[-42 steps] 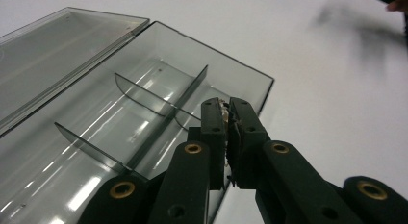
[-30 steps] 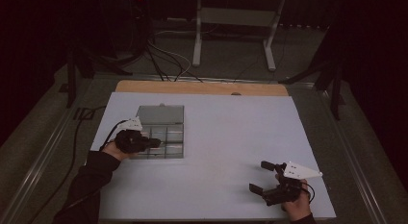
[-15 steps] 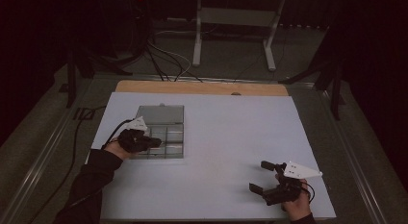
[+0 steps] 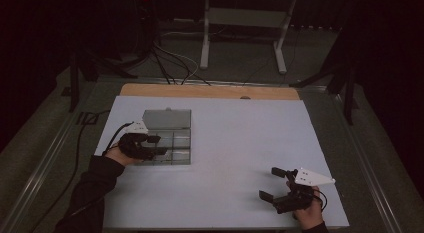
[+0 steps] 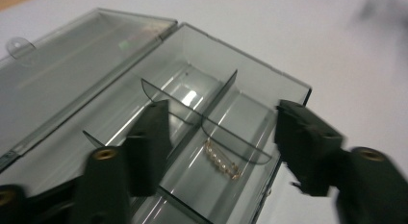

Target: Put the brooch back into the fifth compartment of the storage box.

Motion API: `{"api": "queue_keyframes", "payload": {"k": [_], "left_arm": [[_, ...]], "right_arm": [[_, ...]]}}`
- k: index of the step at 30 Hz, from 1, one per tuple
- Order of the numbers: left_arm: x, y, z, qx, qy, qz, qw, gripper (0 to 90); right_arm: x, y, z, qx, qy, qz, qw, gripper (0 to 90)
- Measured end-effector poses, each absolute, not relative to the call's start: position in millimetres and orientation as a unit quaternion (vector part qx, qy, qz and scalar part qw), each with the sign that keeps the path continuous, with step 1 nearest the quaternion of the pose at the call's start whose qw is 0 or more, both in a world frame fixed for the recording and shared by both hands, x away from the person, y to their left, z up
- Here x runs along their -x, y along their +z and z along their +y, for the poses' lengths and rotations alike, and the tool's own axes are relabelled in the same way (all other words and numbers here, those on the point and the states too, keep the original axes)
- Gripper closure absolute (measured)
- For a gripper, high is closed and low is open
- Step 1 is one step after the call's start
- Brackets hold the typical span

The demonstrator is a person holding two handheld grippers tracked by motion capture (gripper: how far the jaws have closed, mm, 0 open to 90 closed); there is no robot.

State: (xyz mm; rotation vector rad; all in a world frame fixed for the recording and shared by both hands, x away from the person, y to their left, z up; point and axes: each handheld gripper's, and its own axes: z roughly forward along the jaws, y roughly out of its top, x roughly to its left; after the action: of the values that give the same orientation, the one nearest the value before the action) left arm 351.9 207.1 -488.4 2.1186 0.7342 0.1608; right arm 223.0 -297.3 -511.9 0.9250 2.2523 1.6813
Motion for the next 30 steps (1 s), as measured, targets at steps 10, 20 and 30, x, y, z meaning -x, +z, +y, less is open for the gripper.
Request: {"api": "queue_keyframes", "payload": {"k": [10, 20, 30], "left_arm": [[-345, -483, 210, -0.843, 0.048, 0.306, 0.44, 2.9], [-332, -473, 219, -0.821, 0.084, 0.311, 0.471, 0.9], [-309, -475, 222, -0.812, 0.089, 0.308, 0.487, 1.0]], "right_arm": [[-223, -512, -297, -0.311, 0.565, 0.759, 0.092, 0.0], [-223, -511, -297, -0.308, 0.566, 0.759, 0.091, 0.0], [-224, -511, -297, -0.308, 0.566, 0.759, 0.09, 0.0]]}}
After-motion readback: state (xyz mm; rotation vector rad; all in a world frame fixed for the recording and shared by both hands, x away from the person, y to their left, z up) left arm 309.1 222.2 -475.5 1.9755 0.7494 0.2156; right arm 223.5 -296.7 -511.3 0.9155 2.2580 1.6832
